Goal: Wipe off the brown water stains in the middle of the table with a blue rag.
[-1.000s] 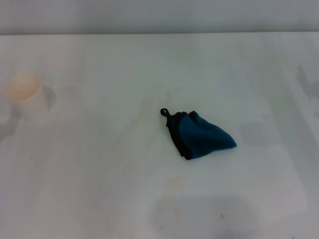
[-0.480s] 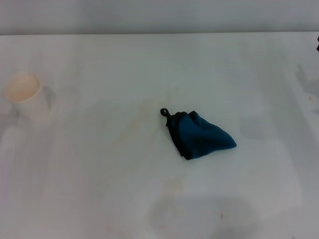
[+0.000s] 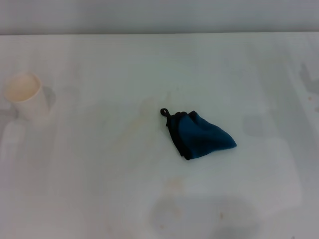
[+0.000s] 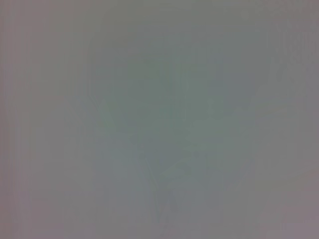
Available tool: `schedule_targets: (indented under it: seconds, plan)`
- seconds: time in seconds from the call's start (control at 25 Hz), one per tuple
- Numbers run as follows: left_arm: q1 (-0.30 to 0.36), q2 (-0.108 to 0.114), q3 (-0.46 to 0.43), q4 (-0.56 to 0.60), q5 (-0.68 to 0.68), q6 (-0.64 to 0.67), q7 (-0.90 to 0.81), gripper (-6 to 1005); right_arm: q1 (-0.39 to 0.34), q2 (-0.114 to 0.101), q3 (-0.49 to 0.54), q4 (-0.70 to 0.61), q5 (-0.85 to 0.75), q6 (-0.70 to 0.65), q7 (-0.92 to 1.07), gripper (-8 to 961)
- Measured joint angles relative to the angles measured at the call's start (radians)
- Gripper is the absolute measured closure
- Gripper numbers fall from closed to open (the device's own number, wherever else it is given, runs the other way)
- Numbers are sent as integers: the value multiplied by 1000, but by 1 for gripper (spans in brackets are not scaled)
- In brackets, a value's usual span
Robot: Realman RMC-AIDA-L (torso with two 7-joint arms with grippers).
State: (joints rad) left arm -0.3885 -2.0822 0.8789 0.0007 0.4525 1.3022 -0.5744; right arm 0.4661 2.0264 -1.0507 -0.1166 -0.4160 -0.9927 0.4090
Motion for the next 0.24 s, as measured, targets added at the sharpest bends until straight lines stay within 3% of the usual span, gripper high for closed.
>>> schedule_targets:
  seconds: [0.24]
  plan:
    - [6, 1, 0, 0, 0, 0, 0, 111, 0, 0, -3, 0, 0, -5, 2, 229]
